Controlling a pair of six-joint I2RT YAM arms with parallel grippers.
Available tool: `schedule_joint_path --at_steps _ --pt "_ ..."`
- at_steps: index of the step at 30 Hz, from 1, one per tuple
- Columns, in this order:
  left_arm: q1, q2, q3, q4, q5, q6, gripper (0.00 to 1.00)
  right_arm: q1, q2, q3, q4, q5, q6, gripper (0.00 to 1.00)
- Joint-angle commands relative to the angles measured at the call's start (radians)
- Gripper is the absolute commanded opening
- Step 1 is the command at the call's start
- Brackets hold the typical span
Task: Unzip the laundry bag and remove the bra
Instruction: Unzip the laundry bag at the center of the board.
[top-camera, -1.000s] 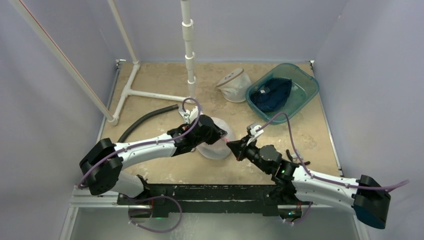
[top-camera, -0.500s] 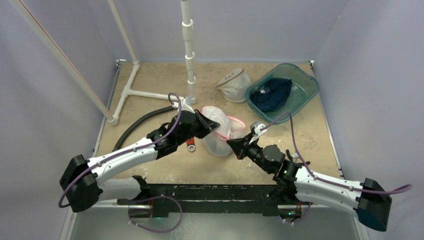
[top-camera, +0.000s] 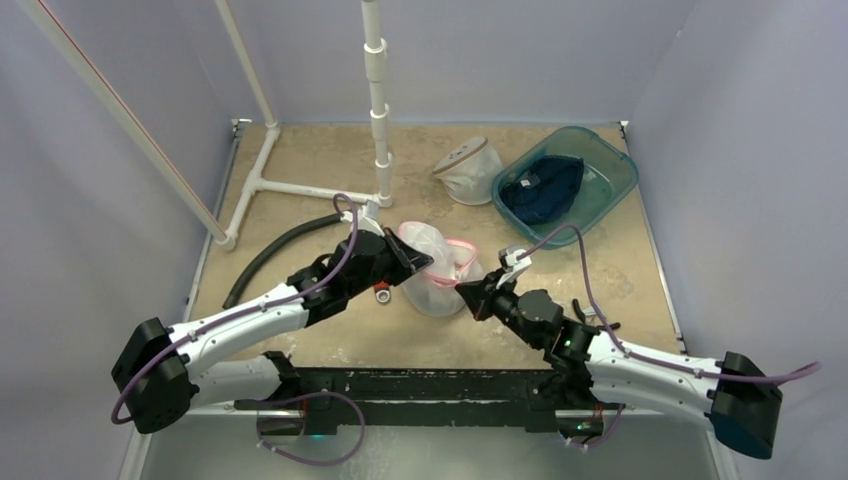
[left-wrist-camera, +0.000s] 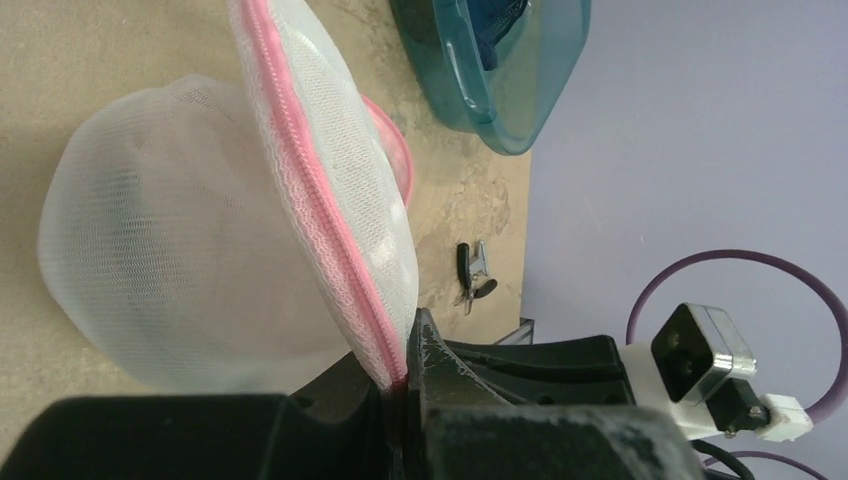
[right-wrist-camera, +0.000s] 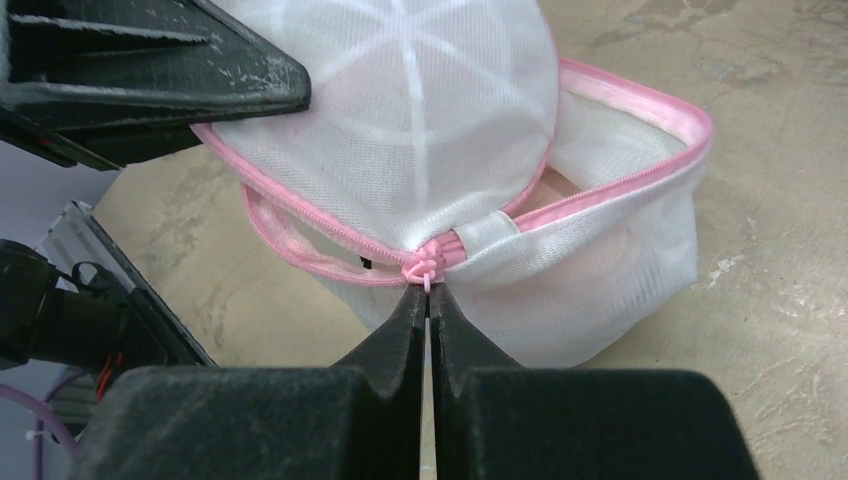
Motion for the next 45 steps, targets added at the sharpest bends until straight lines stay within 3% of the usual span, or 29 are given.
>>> schedule_joint_path --at_steps 1,2,3,4,6,7,8,11,16,21,24,29,34,38,40,41,45 --pt "0.009 -0.037 -0.031 0.059 0.005 0.04 0.0 0.004 -0.032 0.024 -0.023 -0.011 -0.023 0.23" --pt "0.009 -0.035 -0.033 0.06 0.004 0.047 0.0 0.004 -0.038 0.037 -0.042 -0.043 -0.03 0.4" --pt "0.009 -0.034 -0.034 0.061 0.003 0.056 0.04 0.003 -0.051 0.05 -0.059 -0.066 -0.032 0.51" --pt "0.01 -0.033 -0.034 0.061 0.003 0.067 0.11 0.004 -0.068 0.061 -0.086 -0.086 -0.029 0.59" --pt "0.009 -0.038 -0.036 0.065 -0.003 0.097 0.27 0.004 -0.1 0.086 -0.14 -0.122 -0.024 0.85" --pt "0.01 -0.043 -0.037 0.064 -0.007 0.112 0.36 0.003 -0.114 0.102 -0.18 -0.131 -0.017 0.88" --pt "0.01 -0.05 -0.039 0.064 -0.012 0.131 0.45 0.003 -0.125 0.124 -0.221 -0.123 -0.004 0.89" --pt "0.01 -0.08 -0.048 0.039 -0.052 0.2 0.58 0.003 -0.162 0.157 -0.341 -0.109 0.06 0.89" --pt "0.01 -0.149 -0.072 -0.06 -0.157 0.31 0.69 0.002 -0.203 0.18 -0.403 -0.032 0.112 0.89" --pt "0.01 -0.183 -0.118 -0.088 -0.223 0.256 0.74 0.002 -0.187 0.174 -0.386 -0.011 0.124 0.89" --pt "0.011 -0.173 -0.124 -0.111 -0.257 0.19 0.64 0.002 -0.184 0.161 -0.363 -0.021 0.131 0.88" --pt "0.011 -0.173 -0.135 -0.076 -0.31 0.161 0.26 0.002 -0.185 0.138 -0.337 -0.032 0.138 0.87" --pt "0.011 -0.122 -0.097 -0.018 -0.316 0.258 0.0 0.003 -0.224 0.139 -0.368 -0.022 0.144 0.87" --pt "0.011 -0.126 -0.119 0.084 -0.311 0.314 0.0 0.002 -0.273 0.154 -0.404 -0.004 0.134 0.87" --pt "0.011 -0.139 -0.107 0.04 -0.318 0.286 0.0 0.001 -0.28 0.164 -0.423 0.006 0.13 0.87" --pt "0.011 -0.14 -0.092 -0.024 -0.321 0.255 0.05 0.001 -0.276 0.166 -0.425 0.003 0.129 0.87" --pt "0.011 -0.168 -0.086 -0.219 -0.317 0.102 0.53 0.001 -0.215 0.156 -0.387 -0.005 0.131 0.89"
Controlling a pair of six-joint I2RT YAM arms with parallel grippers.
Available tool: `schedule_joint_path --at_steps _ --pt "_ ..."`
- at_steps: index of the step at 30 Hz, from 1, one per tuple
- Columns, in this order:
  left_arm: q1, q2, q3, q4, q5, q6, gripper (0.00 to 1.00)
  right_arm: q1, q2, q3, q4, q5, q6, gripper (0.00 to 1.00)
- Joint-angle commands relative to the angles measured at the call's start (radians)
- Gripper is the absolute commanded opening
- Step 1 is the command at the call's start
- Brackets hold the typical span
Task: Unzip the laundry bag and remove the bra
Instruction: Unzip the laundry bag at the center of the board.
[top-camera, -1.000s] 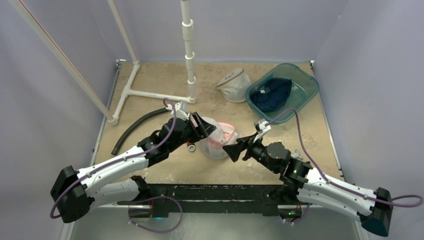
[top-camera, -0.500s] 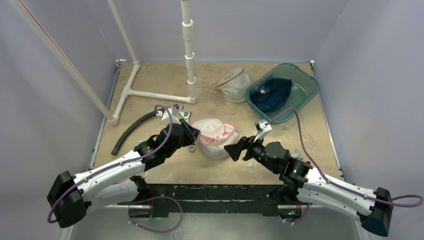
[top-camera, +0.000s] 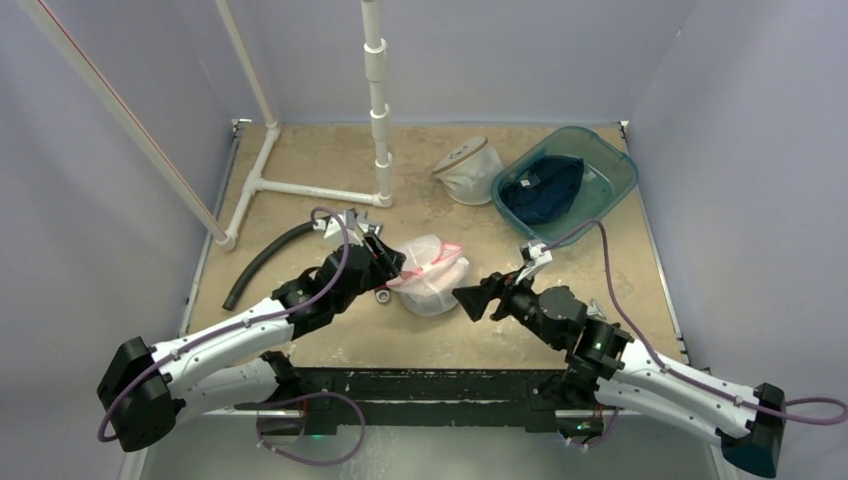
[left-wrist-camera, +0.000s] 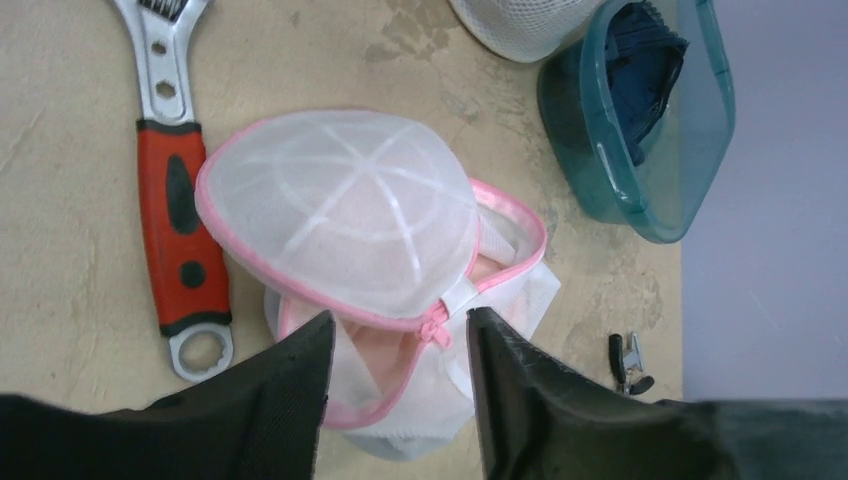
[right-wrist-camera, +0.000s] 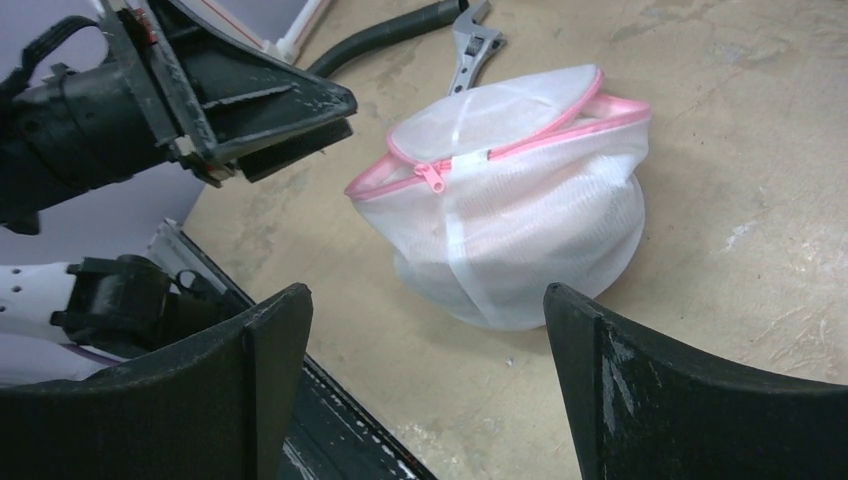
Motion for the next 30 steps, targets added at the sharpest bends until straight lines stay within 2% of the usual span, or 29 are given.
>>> schedule_joint_path --at_steps 1,3,5,7,10,12,20,25,30 --pt "0.004 -0.064 0.009 -0.179 -0.017 -0.187 0.61 0.0 0.077 0.018 0.038 0.024 0.002 0.89" --pt "0.011 -0.122 -0.052 -0.18 -0.014 -0.252 0.71 -0.001 0.148 0.037 0.064 0.031 0.012 0.9" --pt "0.047 -0.172 -0.126 -0.14 0.036 -0.307 0.74 -0.003 0.208 0.059 0.09 0.043 0.022 0.9" --pt "0.118 -0.192 -0.22 -0.026 0.152 -0.353 0.74 -0.005 0.241 0.071 0.115 0.047 0.023 0.9" --pt "0.213 -0.138 -0.315 0.208 0.308 -0.418 0.73 -0.005 0.238 0.066 0.141 0.038 0.016 0.9" --pt "0.243 -0.072 -0.344 0.315 0.355 -0.452 0.72 -0.005 0.212 0.056 0.14 0.037 0.013 0.89" --pt "0.289 0.103 -0.408 0.628 0.368 -0.574 0.6 -0.005 0.111 0.011 0.104 0.044 0.016 0.89" --pt "0.291 0.057 -0.409 0.627 0.349 -0.6 0.61 -0.005 0.084 -0.003 0.075 0.045 0.013 0.89" --pt "0.302 -0.052 -0.334 0.421 0.282 -0.551 0.67 -0.005 0.055 -0.015 0.056 0.053 0.012 0.89"
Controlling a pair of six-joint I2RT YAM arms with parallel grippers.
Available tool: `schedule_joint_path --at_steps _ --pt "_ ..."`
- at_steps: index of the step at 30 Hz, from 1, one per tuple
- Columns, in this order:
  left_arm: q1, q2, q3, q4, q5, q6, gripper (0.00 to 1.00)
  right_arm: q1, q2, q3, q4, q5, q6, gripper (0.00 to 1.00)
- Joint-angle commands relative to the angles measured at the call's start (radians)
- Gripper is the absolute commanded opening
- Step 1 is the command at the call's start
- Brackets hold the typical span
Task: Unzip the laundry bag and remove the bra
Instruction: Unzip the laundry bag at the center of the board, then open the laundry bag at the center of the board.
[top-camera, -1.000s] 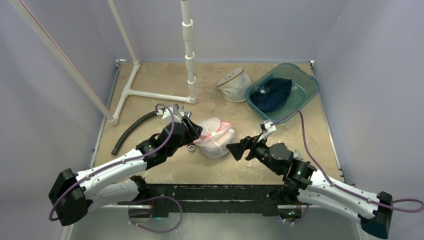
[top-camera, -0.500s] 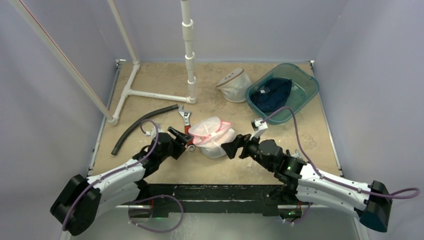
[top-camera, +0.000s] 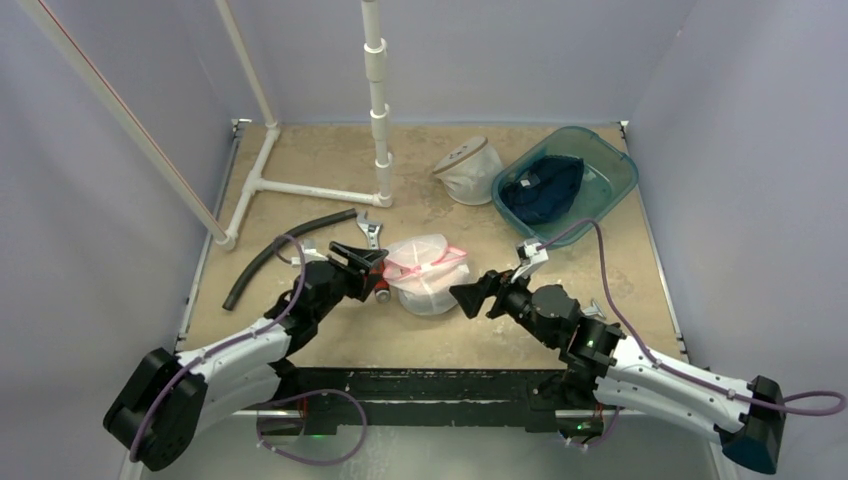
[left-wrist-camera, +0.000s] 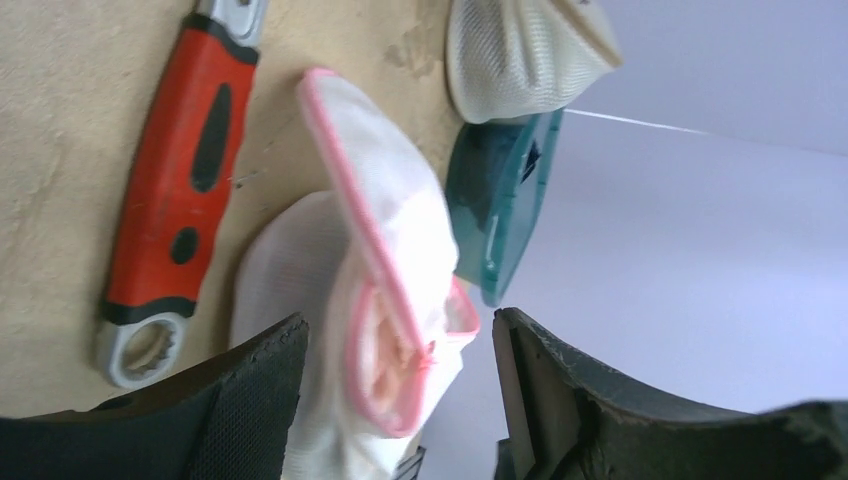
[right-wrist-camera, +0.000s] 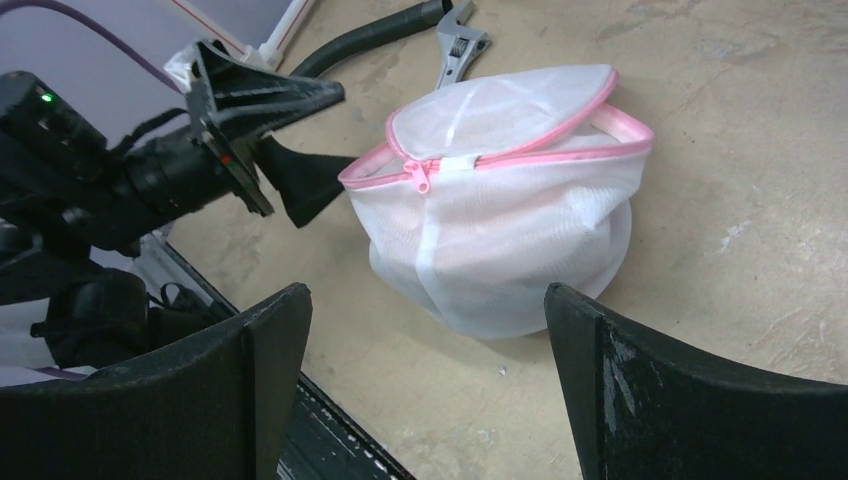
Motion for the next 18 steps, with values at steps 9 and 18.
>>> schedule_joint_path --at_steps 9,18 --pt "0.068 0.18 0.135 -0.002 0.024 0.049 0.66 -0.005 -0.019 0.011 -0.011 0.031 -0.012 0.89" --pt "0.1 0.311 0.189 0.117 0.044 0.068 0.54 -0.005 0.001 0.018 -0.001 0.025 -0.026 0.88"
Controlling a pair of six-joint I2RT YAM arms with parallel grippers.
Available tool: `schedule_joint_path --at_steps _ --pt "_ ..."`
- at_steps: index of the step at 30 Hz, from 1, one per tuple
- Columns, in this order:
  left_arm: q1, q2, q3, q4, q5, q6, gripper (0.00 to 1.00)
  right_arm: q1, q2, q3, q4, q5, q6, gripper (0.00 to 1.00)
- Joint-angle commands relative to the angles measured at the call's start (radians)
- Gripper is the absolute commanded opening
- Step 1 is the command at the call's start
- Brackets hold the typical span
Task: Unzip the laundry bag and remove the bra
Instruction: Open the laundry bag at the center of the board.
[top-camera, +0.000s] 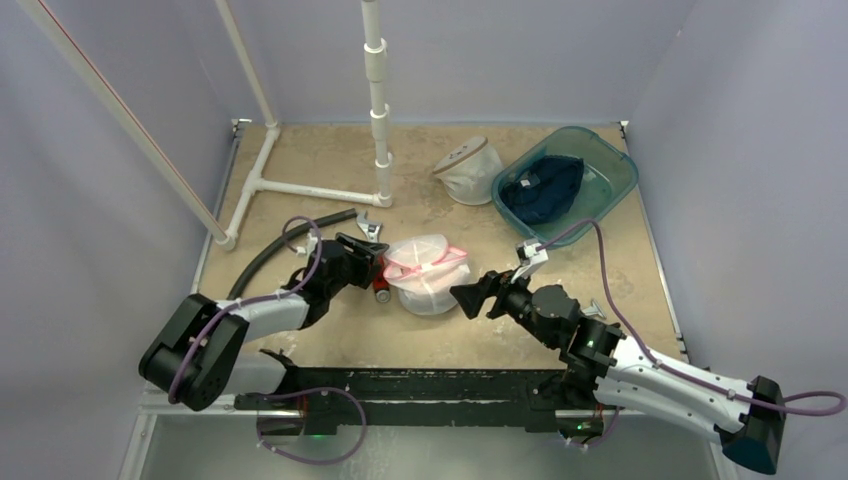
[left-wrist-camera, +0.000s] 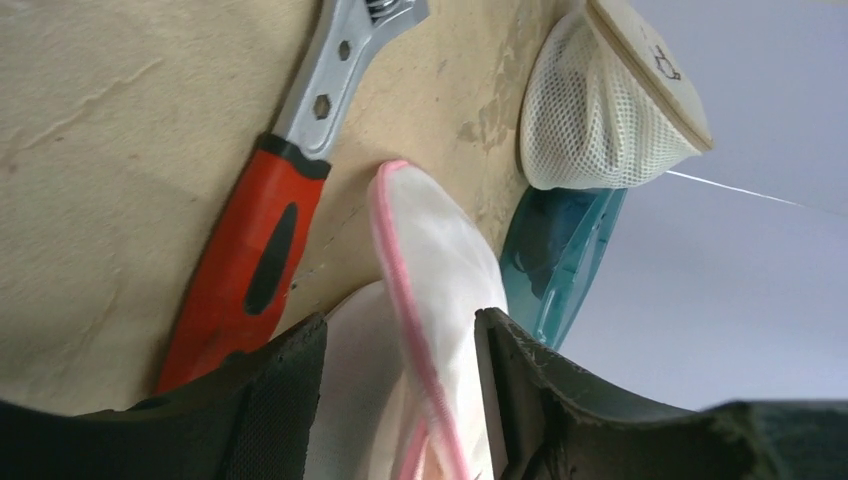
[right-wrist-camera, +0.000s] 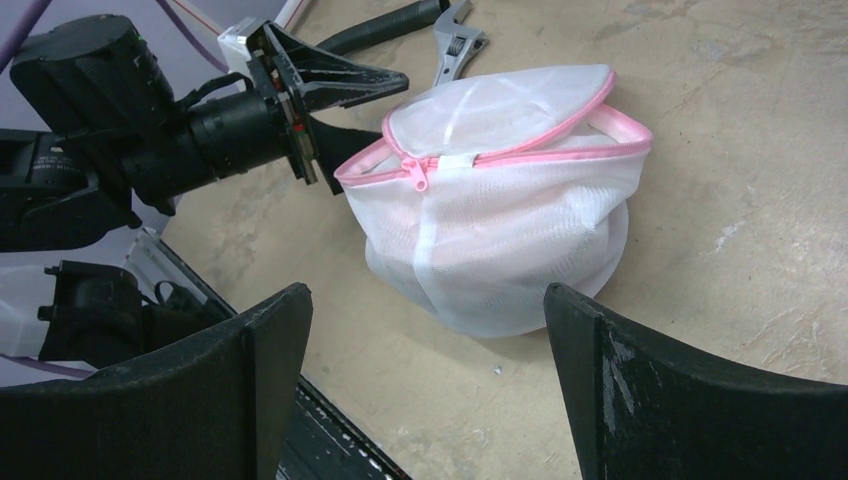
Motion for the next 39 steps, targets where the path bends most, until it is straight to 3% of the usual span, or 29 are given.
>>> schedule_joint_path --at_steps 1,5,15,19,29,39 --pt "0.014 0.043 0.068 0.117 0.02 0.037 0.52 -0.005 0.015 0.026 0.007 0.023 -0.016 0.88" --pt "0.015 0.11 0.092 0.154 0.048 0.045 0.47 -0.005 0.009 0.028 0.0 0.03 -0.023 0.88" --pt "0.016 0.148 0.07 0.272 0.057 0.056 0.0 -0.005 0.001 0.041 -0.019 0.045 -0.041 0.88" --pt "0.016 0.081 0.083 0.269 0.032 0.179 0.0 -0.005 -0.012 0.051 -0.033 0.061 -0.057 0.88" --pt "-0.033 -0.134 0.142 0.206 0.049 0.719 0.0 -0.004 -0.062 0.07 -0.081 0.139 -0.09 0.89" --pt "-0.407 -0.274 0.172 0.124 -0.076 1.306 0.0 -0.018 -0.072 0.158 -0.115 0.135 0.02 0.9"
